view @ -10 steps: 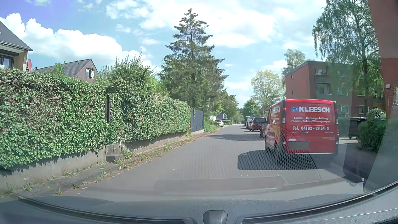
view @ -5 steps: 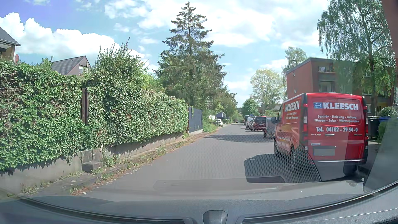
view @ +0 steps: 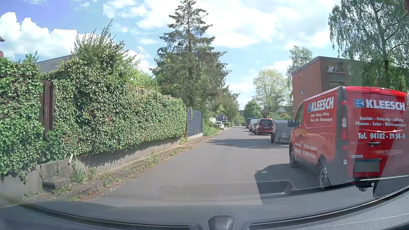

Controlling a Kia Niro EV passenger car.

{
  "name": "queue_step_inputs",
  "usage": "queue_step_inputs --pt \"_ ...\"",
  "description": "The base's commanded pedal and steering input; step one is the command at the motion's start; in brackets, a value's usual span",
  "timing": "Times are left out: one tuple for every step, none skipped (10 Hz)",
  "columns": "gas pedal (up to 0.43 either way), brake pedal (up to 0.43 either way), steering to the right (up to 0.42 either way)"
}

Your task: Follow the waypoints while adhering to traffic rules and regulations

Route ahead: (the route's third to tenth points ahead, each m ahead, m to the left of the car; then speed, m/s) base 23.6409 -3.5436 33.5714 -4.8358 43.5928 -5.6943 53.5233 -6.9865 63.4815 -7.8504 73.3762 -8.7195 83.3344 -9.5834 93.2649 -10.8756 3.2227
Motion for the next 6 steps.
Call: queue_step_inputs --pt "0.059 0.0 0.08" --pt "0.0 0.0 0.079" --pt "0.0 0.0 0.078" --pt "0.0 0.0 0.078" --pt "0.0 0.0 0.078" --pt "0.0 0.0 0.077"
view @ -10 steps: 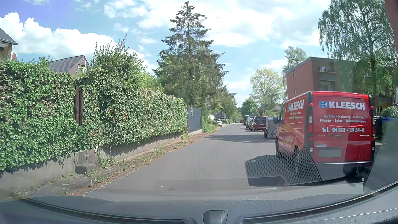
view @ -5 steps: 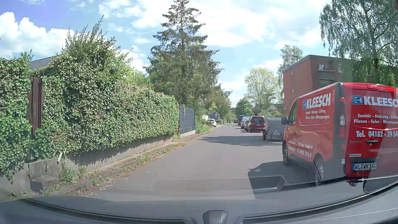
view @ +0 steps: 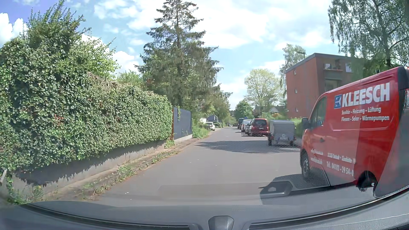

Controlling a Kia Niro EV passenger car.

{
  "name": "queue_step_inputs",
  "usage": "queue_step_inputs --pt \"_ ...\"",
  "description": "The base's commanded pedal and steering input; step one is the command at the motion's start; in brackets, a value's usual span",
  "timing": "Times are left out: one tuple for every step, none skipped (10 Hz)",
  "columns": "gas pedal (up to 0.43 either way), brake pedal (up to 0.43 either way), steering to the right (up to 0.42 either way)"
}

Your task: Follow the waypoints while adhering to traffic rules and regulations

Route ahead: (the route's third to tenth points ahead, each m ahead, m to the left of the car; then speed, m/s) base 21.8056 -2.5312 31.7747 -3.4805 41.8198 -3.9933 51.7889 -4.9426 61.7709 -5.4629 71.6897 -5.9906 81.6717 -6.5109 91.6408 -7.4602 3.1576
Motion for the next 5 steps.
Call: queue_step_inputs --pt "0.0 0.0 0.074" --pt "0.0 0.0 0.07" --pt "0.197 0.0 0.066" --pt "0.197 0.0 0.063" --pt "0.177 0.0 0.06"
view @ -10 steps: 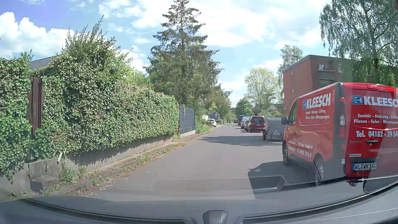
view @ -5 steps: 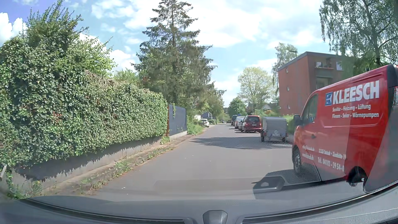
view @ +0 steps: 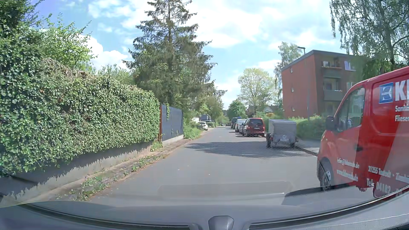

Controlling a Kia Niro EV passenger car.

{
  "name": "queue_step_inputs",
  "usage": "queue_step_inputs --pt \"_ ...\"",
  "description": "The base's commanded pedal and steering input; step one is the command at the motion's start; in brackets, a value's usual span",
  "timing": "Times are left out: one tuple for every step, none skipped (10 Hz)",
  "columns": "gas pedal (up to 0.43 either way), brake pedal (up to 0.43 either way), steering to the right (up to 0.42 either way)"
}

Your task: Follow the waypoints while adhering to traffic rules and regulations

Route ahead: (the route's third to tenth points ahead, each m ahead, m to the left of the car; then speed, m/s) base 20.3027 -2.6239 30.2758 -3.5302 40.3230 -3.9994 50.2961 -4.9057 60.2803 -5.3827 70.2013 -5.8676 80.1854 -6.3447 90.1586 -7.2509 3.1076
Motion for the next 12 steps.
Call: queue_step_inputs --pt "0.177 0.0 0.058" --pt "0.177 0.0 0.055" --pt "0.177 0.0 0.048" --pt "0.177 0.0 0.041" --pt "0.177 0.0 0.039" --pt "0.169 0.0 0.039" --pt "0.138 0.0 0.039" --pt "0.13 0.0 0.039" --pt "0.118 0.0 0.039" --pt "0.11 0.0 0.04" --pt "0.079 0.0 0.04" --pt "0.02 0.0 0.039"
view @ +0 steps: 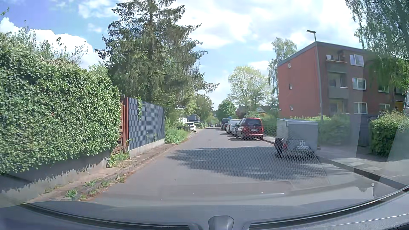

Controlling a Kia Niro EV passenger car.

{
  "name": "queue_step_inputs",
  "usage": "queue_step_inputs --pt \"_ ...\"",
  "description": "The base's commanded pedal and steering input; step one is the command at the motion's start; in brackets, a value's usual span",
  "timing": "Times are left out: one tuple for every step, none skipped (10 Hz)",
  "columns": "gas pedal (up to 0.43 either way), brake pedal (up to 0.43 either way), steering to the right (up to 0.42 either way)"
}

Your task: Follow the waypoints while adhering to traffic rules and regulations

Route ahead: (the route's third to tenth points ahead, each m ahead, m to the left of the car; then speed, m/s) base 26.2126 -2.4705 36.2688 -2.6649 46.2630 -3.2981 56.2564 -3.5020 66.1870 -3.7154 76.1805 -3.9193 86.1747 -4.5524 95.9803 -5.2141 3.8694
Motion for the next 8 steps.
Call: queue_step_inputs --pt "0.0 0.0 0.037" --pt "0.0 0.0 0.036" --pt "0.0 0.0 0.035" --pt "0.0 0.0 0.034" --pt "0.008 0.0 0.034" --pt "0.028 0.0 0.033" --pt "0.047 0.0 0.026" --pt "0.047 0.0 0.02"
